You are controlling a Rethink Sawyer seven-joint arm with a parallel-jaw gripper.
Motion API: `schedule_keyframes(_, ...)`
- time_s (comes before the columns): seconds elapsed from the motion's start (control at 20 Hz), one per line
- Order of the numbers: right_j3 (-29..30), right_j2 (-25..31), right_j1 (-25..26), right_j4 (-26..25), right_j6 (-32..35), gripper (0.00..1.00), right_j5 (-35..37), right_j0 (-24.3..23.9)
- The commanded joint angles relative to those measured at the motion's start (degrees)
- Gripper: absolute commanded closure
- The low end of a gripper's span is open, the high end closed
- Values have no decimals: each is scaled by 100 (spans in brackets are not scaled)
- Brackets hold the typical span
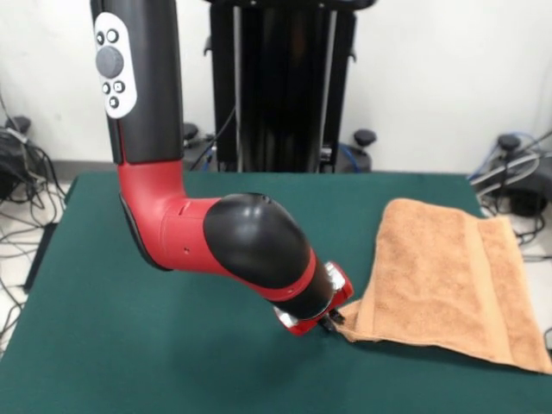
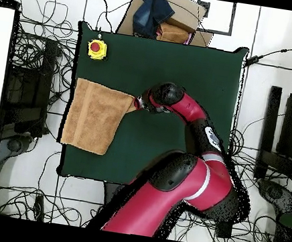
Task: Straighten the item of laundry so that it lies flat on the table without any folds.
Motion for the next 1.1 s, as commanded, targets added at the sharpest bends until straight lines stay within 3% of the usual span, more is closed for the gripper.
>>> schedule_keyframes(0.05,-175,-34,992,-487,133,100,-1208,-82)
schedule_keyframes(0.6,90,147,946,-513,48,100,-1452,-222)
schedule_keyframes(0.85,605,-755,-99,-1037,693,100,-1133,261)
schedule_keyframes(1.1,787,-1171,-838,-1467,126,100,-67,296)
